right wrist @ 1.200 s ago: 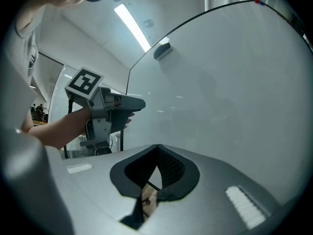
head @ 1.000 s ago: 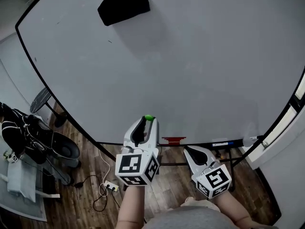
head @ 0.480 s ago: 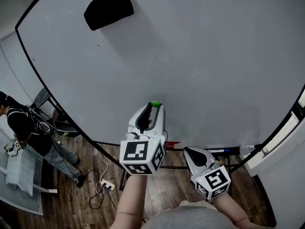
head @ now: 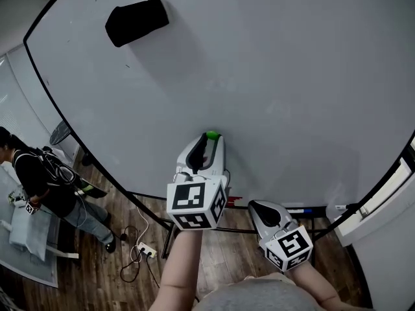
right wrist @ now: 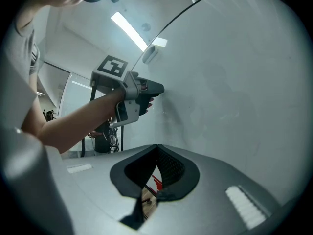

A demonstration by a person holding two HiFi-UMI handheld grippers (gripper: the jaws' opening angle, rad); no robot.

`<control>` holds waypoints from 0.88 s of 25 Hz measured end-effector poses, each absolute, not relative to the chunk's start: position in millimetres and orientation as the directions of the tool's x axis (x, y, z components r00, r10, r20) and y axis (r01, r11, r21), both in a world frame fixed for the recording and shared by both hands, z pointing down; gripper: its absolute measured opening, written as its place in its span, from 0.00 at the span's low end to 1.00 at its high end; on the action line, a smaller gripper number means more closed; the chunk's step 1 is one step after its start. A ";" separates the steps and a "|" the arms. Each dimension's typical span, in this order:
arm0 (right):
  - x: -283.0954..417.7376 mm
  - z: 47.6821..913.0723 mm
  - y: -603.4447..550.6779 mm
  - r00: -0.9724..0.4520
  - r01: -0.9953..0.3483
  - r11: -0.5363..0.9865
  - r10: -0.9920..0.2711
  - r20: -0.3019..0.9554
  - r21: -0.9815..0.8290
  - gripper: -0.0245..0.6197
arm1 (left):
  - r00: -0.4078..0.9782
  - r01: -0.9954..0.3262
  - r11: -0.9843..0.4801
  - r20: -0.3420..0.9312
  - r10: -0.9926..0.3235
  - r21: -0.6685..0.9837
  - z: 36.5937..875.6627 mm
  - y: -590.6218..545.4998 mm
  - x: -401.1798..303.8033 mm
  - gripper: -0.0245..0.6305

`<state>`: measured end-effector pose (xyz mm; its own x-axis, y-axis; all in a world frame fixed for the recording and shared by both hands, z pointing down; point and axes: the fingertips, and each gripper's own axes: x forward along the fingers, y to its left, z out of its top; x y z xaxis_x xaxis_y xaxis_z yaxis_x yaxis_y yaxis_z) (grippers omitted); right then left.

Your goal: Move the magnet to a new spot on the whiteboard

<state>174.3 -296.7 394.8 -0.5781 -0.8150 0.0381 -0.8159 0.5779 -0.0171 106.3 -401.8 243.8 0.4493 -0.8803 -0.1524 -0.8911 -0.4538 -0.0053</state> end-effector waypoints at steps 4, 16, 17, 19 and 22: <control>179.1 396.4 -300.3 -0.584 -0.812 0.583 -0.811 0.037 -0.028 0.04 | 0.435 -0.899 -0.438 -0.141 -0.889 -0.011 246.4 -407.1 109.0 0.25; 184.8 397.6 -311.5 -0.597 -0.802 0.596 -0.802 0.031 -0.044 0.04 | 0.390 -0.920 -0.390 -0.143 -0.910 -0.031 245.3 -415.0 109.7 0.25; 184.7 398.5 -311.9 -0.599 -0.801 0.597 -0.800 0.032 -0.045 0.04 | 0.389 -0.921 -0.389 -0.144 -0.910 -0.032 245.5 -415.1 109.8 0.25; 184.3 400.1 -311.8 -0.602 -0.798 0.600 -0.798 0.035 -0.048 0.04 | 0.392 -0.920 -0.391 -0.145 -0.909 -0.037 245.5 -414.7 111.2 0.25; 182.2 401.8 -310.5 -0.607 -0.795 0.605 -0.794 0.037 -0.053 0.04 | 0.407 -0.913 -0.405 -0.141 -0.902 -0.042 246.2 -413.0 114.1 0.26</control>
